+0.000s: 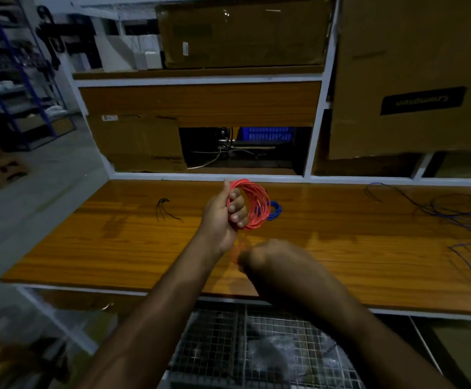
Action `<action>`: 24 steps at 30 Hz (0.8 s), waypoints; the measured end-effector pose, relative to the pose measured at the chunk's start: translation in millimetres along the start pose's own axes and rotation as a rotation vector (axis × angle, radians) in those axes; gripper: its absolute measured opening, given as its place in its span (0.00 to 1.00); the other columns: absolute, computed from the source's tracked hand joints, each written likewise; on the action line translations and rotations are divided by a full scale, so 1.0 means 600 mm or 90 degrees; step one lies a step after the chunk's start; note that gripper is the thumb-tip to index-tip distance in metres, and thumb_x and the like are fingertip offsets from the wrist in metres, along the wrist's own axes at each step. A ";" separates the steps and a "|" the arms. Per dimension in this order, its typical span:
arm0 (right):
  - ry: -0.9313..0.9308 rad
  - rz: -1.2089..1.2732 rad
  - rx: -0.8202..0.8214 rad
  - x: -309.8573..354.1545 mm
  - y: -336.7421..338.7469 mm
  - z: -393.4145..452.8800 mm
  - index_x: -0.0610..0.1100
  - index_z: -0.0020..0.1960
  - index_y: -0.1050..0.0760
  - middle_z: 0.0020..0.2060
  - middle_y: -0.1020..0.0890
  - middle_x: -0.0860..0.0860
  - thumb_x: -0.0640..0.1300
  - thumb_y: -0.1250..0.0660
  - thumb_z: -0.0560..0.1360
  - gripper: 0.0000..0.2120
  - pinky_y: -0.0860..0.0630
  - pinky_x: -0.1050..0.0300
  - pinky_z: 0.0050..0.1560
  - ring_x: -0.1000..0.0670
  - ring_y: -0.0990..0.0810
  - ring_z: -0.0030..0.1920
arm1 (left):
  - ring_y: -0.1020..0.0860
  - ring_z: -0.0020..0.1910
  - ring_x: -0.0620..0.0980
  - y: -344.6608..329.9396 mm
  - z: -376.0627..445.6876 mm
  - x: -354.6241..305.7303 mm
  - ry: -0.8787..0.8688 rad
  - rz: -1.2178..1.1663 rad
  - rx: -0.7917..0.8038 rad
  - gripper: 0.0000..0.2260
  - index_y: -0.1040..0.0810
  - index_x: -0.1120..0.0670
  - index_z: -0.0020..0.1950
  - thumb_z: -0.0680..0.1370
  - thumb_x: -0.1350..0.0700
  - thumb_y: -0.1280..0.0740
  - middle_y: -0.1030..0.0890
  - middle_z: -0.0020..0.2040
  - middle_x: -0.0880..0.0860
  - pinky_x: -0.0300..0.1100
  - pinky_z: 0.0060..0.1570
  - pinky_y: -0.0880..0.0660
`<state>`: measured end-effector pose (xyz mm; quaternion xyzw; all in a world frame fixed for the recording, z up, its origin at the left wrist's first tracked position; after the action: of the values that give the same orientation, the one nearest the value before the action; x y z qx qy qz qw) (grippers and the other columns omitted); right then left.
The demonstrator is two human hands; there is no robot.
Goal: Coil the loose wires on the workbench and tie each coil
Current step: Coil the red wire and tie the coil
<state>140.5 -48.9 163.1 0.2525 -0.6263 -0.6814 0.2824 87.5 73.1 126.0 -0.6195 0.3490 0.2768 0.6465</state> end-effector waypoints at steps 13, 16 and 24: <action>-0.083 0.196 -0.303 -0.164 0.191 0.063 0.48 0.51 0.24 0.43 0.20 0.56 0.46 0.30 0.76 0.05 0.22 0.64 0.46 0.60 0.20 0.45 | 0.39 0.19 0.41 -0.071 -0.051 0.030 0.080 -0.039 0.142 0.15 0.31 0.53 0.38 0.81 0.47 0.44 0.37 0.23 0.46 0.35 0.20 0.41; -0.137 0.217 -0.253 -0.212 0.161 0.068 0.48 0.41 0.23 0.35 0.20 0.53 0.54 0.31 0.76 0.10 0.24 0.63 0.39 0.60 0.21 0.36 | 0.40 0.18 0.40 -0.073 -0.055 0.020 0.111 -0.103 0.174 0.16 0.32 0.53 0.38 0.81 0.45 0.45 0.38 0.23 0.45 0.34 0.20 0.44; -0.233 0.633 -0.063 -0.275 -0.027 0.012 0.42 0.43 0.25 0.32 0.28 0.49 0.57 0.44 0.81 0.20 0.33 0.60 0.32 0.52 0.31 0.31 | 0.39 0.19 0.40 -0.053 -0.056 -0.021 0.097 -0.164 0.197 0.17 0.31 0.52 0.37 0.81 0.45 0.44 0.37 0.23 0.45 0.34 0.20 0.47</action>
<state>252.0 72.8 146.0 -0.2114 -0.6764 -0.5271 0.4690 101.6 38.2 155.5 -0.5714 0.3531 0.0868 0.7357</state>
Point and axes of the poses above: each hand's wrist, its own z-axis towards the middle knuckle, its own y-axis out of the back of the hand, x = y × z, the point moved 10 cm from there along z, towards the middle knuckle
